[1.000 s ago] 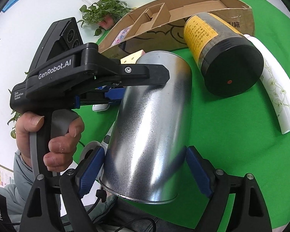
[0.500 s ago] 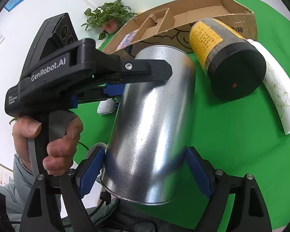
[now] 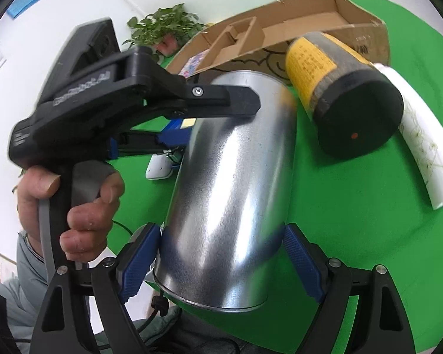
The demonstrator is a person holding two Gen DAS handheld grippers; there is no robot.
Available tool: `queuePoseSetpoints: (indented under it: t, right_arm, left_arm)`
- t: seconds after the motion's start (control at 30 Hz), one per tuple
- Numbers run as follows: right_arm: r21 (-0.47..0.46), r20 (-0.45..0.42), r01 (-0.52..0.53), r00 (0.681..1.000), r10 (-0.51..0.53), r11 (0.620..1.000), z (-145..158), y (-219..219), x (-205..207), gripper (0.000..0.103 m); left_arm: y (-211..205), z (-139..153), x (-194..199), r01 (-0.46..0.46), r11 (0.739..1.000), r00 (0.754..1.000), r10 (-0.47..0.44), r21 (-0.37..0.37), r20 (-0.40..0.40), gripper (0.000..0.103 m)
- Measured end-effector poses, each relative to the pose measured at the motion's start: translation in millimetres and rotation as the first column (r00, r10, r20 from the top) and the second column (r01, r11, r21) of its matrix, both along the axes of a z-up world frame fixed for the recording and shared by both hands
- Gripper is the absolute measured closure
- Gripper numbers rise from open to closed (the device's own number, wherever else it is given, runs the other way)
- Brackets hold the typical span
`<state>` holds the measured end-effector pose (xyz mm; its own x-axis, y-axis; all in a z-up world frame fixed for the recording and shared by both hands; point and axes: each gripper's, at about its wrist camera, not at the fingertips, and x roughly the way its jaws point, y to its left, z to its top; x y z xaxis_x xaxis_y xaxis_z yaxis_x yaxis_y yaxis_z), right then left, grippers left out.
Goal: Organize rigid objects
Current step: 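Grasp the silver metal can with the left gripper and lift it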
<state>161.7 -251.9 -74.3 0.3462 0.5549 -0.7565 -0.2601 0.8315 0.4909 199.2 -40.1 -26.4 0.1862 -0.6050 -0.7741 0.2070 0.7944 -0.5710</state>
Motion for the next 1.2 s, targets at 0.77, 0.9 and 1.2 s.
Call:
queuePoseSetpoints:
  t: [0.77,0.9,1.2]
  right_arm:
    - [-0.052,0.035,-0.006,0.999,0.008,0.999,5,13,-2,0.02]
    - [-0.046,0.103,-0.007,0.995,0.012,0.999,24,16,-4,0.02]
    - [-0.089,0.245,-0.017,0.969,0.039,0.996,80,21,13,0.022]
  left_arm:
    - [-18,1,-23,-0.006,0.994,0.997,-0.002,0.11,0.073,0.018]
    - [-14,30,-27,-0.035,0.994,0.986,0.017,0.106,0.166,0.018]
    - [-4,92,-5,-0.062,0.996,0.952,0.04,0.066,0.303,0.019]
